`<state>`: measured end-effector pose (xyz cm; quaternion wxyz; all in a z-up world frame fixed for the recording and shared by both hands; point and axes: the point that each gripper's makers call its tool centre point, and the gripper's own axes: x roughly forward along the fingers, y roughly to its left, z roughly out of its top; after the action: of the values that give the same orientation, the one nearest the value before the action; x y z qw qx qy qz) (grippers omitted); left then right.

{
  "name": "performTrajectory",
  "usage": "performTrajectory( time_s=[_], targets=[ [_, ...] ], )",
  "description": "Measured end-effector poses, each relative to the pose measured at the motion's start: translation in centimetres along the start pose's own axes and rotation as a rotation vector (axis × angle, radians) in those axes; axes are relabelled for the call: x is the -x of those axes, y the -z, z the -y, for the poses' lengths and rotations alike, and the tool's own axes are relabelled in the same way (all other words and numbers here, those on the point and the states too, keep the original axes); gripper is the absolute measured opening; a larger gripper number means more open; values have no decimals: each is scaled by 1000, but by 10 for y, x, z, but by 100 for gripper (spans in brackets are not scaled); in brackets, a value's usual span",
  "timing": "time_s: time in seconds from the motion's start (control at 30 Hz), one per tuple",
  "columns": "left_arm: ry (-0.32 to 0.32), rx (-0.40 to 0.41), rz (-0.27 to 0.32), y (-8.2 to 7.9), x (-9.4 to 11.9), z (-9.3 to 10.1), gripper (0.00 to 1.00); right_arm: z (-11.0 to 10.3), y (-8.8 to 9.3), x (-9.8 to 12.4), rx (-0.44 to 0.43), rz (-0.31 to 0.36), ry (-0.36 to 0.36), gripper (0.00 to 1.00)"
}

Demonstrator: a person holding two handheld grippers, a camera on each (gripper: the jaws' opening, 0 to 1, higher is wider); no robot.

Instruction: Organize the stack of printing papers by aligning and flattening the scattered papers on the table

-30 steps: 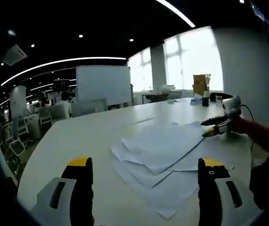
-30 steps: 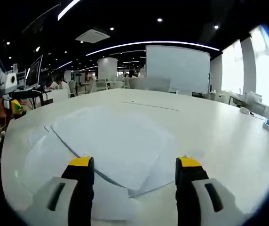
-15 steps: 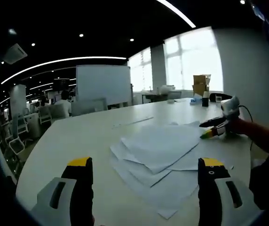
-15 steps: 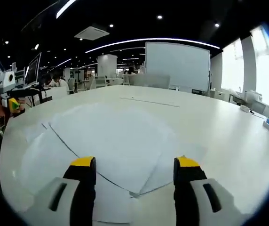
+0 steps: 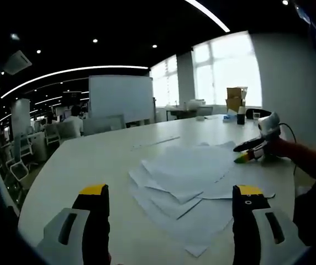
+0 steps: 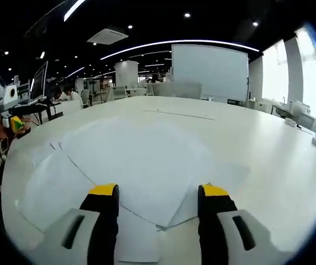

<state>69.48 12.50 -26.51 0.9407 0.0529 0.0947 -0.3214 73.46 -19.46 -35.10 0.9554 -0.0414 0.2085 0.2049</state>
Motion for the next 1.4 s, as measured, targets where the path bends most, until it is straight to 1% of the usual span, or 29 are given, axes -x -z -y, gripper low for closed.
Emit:
performTrajectory(
  time_s=[0.1,0.3,0.4,0.67,0.77,0.87,0.9,1.0,1.17,1.3,1.4],
  targets=[
    [1,1,-2,1,0,0,94,4,0,0,-11,-1,17,41],
    [3,3,-3,2,-1,1,94,1,0,0,-1,3,7,36],
    [5,4,-6,4,-2,1,94,-1,0,1,4,7,7,35],
    [7,4,-9,5,-3,1,94,4,-2,2,64,27,38,29],
    [7,5,-10,5,-3,1,94,8,-2,3,114,37,78,22],
    [8,6,-11,6,-3,1,94,2,-3,4,131,35,88,16],
    [10,6,-12,7,-4,2,94,1,-3,4,139,35,91,13],
    [12,5,-14,7,-4,2,94,1,-3,5,150,35,95,10],
    [13,5,-14,7,-5,3,94,1,-2,5,182,31,97,0],
    [10,6,-13,6,-5,3,94,1,-2,5,200,29,103,0],
    [12,4,-14,6,-5,4,94,2,-3,5,173,32,108,4]
  ],
)
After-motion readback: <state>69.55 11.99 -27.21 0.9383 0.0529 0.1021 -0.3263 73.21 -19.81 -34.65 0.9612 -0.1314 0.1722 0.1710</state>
